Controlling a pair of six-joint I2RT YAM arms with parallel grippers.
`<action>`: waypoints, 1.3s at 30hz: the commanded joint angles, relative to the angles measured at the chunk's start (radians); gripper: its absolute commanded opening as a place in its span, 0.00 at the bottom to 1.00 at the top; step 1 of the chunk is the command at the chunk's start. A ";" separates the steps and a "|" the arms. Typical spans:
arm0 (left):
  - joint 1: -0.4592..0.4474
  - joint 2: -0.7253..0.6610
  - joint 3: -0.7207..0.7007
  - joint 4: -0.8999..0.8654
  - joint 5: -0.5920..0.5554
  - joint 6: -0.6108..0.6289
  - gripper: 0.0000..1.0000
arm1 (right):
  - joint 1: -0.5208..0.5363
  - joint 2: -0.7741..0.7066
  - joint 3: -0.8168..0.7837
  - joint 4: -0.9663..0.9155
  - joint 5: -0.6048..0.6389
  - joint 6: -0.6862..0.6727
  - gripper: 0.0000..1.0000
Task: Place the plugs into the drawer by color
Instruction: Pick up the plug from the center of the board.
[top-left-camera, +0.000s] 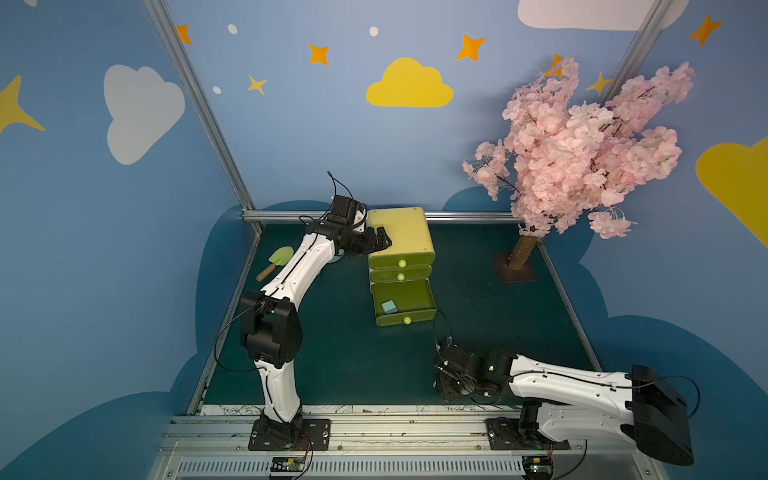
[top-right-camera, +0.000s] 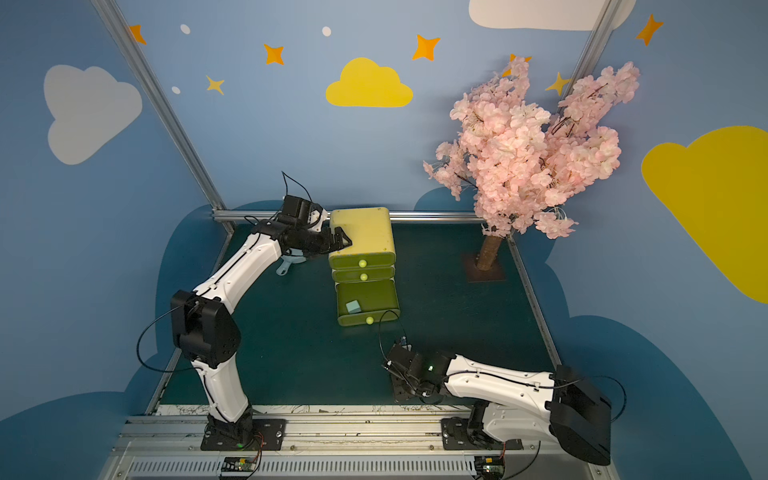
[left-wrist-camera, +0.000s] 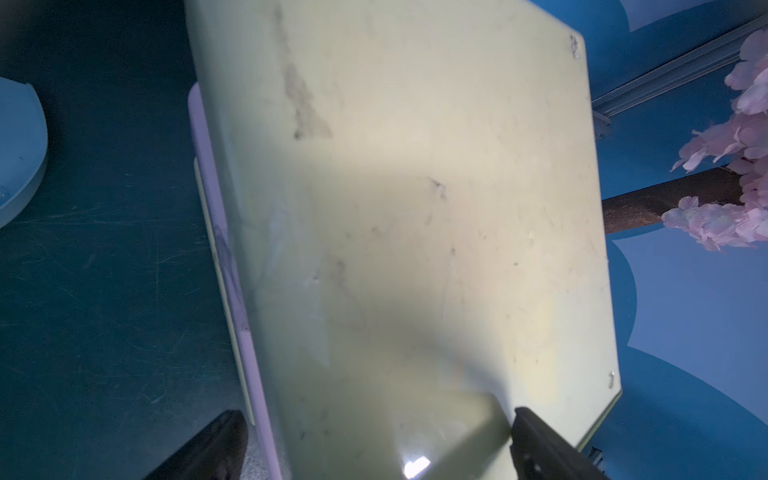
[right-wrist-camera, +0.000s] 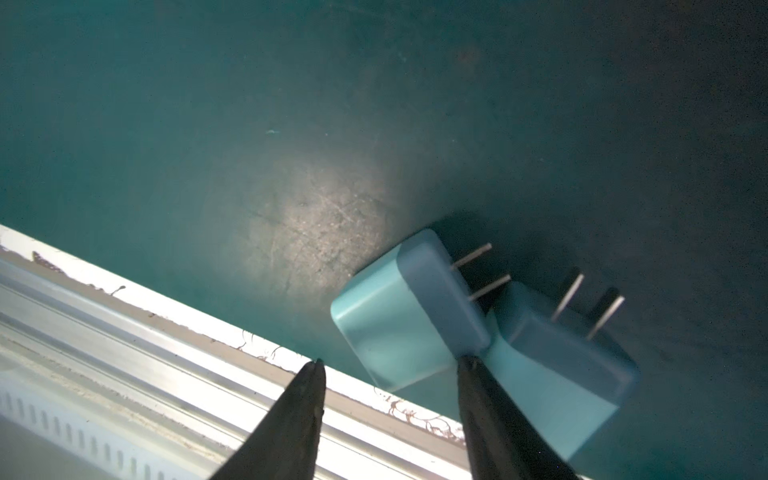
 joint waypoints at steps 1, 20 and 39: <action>-0.002 -0.024 -0.001 -0.026 -0.017 0.016 1.00 | 0.003 0.043 0.024 0.021 -0.003 -0.013 0.55; 0.005 -0.017 -0.001 -0.027 -0.025 0.021 1.00 | -0.001 0.282 0.203 -0.011 0.035 -0.147 0.62; 0.012 -0.007 -0.003 -0.028 -0.038 0.026 1.00 | -0.105 0.263 0.466 -0.139 0.170 -0.224 0.38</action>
